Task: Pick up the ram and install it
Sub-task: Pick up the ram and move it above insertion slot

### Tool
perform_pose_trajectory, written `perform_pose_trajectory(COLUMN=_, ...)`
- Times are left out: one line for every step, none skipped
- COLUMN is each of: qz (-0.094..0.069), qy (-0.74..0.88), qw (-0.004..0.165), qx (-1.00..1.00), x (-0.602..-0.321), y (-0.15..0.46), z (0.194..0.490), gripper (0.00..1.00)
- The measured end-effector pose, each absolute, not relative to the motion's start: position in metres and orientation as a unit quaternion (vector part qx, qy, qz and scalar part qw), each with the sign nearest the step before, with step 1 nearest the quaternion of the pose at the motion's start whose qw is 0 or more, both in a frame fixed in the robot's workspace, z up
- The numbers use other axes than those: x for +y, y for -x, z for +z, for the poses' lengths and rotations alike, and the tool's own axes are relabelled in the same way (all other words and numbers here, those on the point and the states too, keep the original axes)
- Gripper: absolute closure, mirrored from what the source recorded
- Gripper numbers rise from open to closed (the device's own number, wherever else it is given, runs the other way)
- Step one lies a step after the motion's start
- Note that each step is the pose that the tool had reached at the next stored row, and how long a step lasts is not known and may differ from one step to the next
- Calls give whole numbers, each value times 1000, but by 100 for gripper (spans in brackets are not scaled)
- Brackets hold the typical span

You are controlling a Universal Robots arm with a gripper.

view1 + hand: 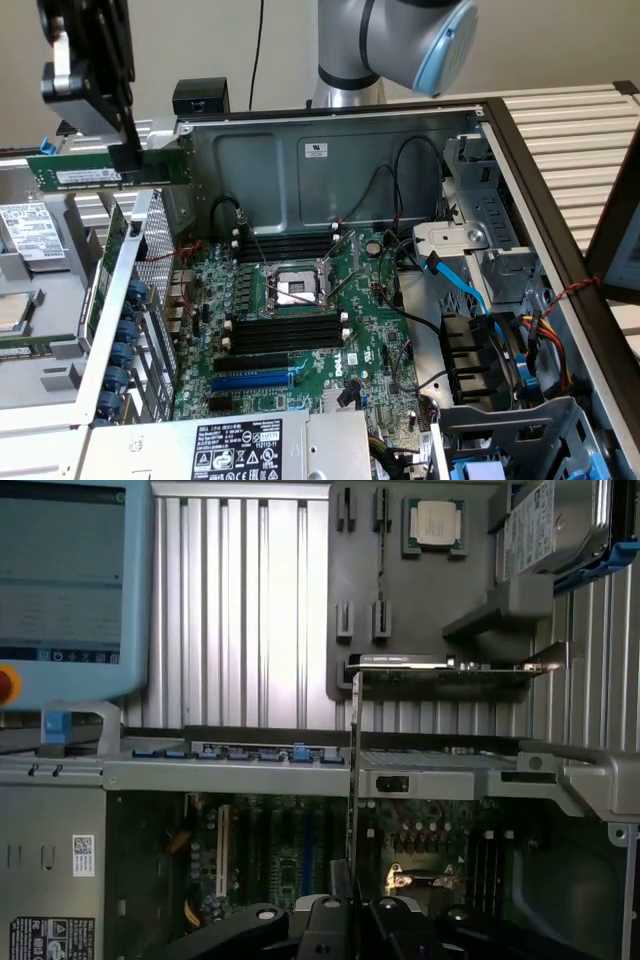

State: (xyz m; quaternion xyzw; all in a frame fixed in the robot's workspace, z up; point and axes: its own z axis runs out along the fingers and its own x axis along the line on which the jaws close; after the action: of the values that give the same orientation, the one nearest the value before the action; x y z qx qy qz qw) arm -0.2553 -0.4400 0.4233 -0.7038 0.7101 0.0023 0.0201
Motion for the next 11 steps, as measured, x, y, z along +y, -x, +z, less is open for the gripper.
perform_pose_trajectory(qz=2, qy=704, qw=20, qx=710, x=-440, y=251, z=423, gripper=87)
perform_pose_trajectory(qz=2, qy=704, qw=20, qx=710, x=-440, y=246, z=423, gripper=87)
perform_pose_trajectory(qz=2, qy=704, qw=20, qx=710, x=-440, y=242, z=423, gripper=87)
perform_pose_trajectory(qz=2, qy=704, qw=20, qx=709, x=-440, y=237, z=423, gripper=87)
perform_pose_trajectory(qz=2, qy=705, qw=20, qx=709, x=-440, y=233, z=423, gripper=87)
perform_pose_trajectory(qz=2, qy=705, qw=20, qx=709, x=-440, y=228, z=423, gripper=87)
perform_pose_trajectory(qz=2, qy=705, qw=20, qx=709, x=-440, y=223, z=423, gripper=87)
perform_pose_trajectory(qz=2, qy=705, qw=20, qx=709, x=-440, y=219, z=423, gripper=87)
perform_pose_trajectory(qz=2, qy=705, qw=20, qx=709, x=-440, y=214, z=423, gripper=87)
perform_pose_trajectory(qz=2, qy=705, qw=20, qx=709, x=-440, y=210, z=423, gripper=87)
perform_pose_trajectory(qz=3, qy=705, qw=20, qx=708, x=-440, y=205, z=423, gripper=87)
